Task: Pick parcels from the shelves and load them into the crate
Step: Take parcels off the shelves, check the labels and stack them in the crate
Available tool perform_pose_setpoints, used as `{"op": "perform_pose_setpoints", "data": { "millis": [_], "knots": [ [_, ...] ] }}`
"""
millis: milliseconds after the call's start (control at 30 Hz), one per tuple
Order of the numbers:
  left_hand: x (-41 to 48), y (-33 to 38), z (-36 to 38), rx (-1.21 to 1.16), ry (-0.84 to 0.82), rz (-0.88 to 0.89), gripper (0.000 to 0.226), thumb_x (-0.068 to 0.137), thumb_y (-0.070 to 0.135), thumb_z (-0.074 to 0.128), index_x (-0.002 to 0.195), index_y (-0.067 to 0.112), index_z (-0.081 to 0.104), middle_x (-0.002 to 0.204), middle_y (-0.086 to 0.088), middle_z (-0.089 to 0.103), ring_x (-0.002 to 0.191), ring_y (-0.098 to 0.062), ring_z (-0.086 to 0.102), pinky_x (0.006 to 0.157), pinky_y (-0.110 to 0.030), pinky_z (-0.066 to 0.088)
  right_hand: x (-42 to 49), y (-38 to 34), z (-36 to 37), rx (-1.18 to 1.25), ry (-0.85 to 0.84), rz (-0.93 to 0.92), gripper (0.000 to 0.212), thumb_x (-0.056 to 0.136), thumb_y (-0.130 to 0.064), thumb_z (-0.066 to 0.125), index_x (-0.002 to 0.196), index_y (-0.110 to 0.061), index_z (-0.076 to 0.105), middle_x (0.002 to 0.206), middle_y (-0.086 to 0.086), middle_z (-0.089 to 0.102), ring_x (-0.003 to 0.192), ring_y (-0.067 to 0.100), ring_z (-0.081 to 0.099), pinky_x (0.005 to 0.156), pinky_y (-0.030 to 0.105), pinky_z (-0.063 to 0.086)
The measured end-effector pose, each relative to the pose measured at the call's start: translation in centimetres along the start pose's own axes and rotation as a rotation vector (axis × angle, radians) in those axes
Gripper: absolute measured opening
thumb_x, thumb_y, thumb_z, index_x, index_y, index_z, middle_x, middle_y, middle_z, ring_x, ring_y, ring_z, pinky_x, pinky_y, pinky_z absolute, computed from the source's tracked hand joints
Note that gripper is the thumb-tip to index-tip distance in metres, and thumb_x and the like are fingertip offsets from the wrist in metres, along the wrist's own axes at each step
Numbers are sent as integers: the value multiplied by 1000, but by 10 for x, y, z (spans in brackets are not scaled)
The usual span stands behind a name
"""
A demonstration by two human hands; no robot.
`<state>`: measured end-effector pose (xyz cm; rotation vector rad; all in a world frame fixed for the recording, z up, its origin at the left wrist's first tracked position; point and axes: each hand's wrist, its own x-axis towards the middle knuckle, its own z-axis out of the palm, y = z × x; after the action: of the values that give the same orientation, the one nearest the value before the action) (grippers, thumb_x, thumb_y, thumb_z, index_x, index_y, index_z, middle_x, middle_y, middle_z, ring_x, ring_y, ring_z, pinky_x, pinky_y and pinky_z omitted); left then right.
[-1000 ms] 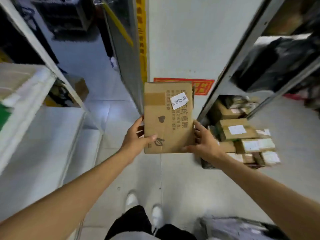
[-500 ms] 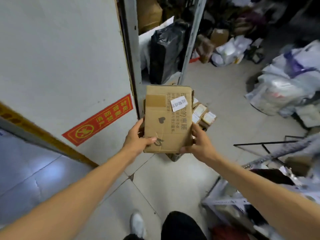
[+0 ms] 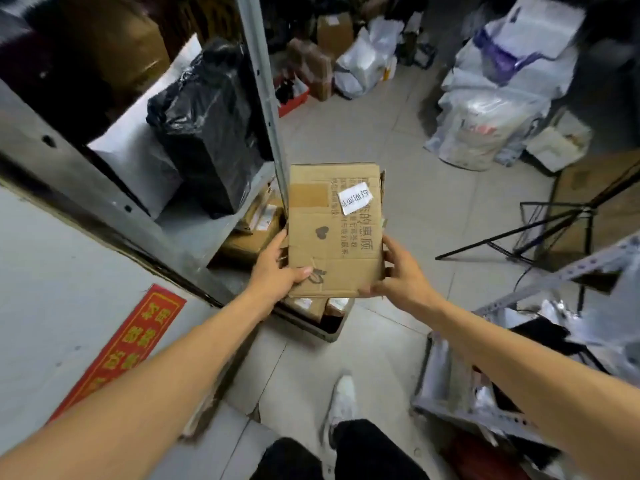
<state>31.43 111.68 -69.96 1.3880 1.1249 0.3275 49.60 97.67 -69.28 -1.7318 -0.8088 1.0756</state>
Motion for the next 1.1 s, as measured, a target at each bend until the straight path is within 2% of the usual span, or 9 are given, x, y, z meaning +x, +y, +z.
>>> {"op": "perform_pose_setpoints", "data": {
  "millis": [100,167,267,467,667,833,933,1033,1100],
  "knots": [
    [53,26,9,4,-31,0,92,76,-5,75,149,28,32,132,2,58,123,-17,53,104,-41,46,43,-10,-19,33,25,-3,86,61,17,75,129,-28,48,109,-16,60,100,6,61,67,22,58],
    [84,40,13,7,-49,-11,91,76,-6,74,149,29,32,133,0,58,122,-16,54,91,-30,51,70,-13,-29,57,49,22,87,62,17,75,130,-27,45,108,-16,59,97,3,60,61,16,54],
    [130,58,20,34,-102,-17,92,78,-8,72,150,29,30,136,1,57,114,-11,56,71,-13,50,107,-12,-42,59,82,78,90,63,10,79,134,-28,42,112,-14,58,102,10,59,65,19,55],
    [232,78,30,87,-188,-11,93,79,-10,70,152,29,26,142,-4,52,122,-16,52,81,-20,49,187,0,-53,119,205,121,84,62,9,79,122,-37,43,109,-14,59,98,6,59,62,15,54],
    [342,66,26,148,-193,-60,92,78,-8,71,150,31,29,142,-2,52,116,-10,53,62,-10,48,279,26,-41,155,282,160,82,63,6,81,119,-40,43,105,-19,58,100,7,57,64,12,54],
    [422,18,26,161,-143,-95,92,78,-5,72,148,38,31,143,7,50,115,-2,49,64,-11,49,360,80,-21,229,281,200,89,65,10,78,137,-27,43,115,-10,59,113,18,56,74,21,58],
    [467,-18,29,164,-100,-135,91,79,-8,70,148,36,31,141,7,51,120,-6,51,65,-14,51,406,120,-7,233,260,211,96,66,9,78,143,-31,38,124,-4,59,119,18,53,90,41,57],
    [507,-51,40,142,-91,-155,91,79,-13,67,149,33,32,138,11,51,100,4,53,62,-10,53,447,163,-1,251,259,232,98,66,10,77,143,-34,38,122,-5,59,118,16,54,89,40,57],
    [529,-71,48,140,-74,-165,89,79,-14,66,148,33,34,137,12,52,105,2,54,74,-16,54,467,189,2,263,256,247,97,66,10,77,143,-34,38,122,-6,59,116,15,54,88,36,58]
  ]
}}
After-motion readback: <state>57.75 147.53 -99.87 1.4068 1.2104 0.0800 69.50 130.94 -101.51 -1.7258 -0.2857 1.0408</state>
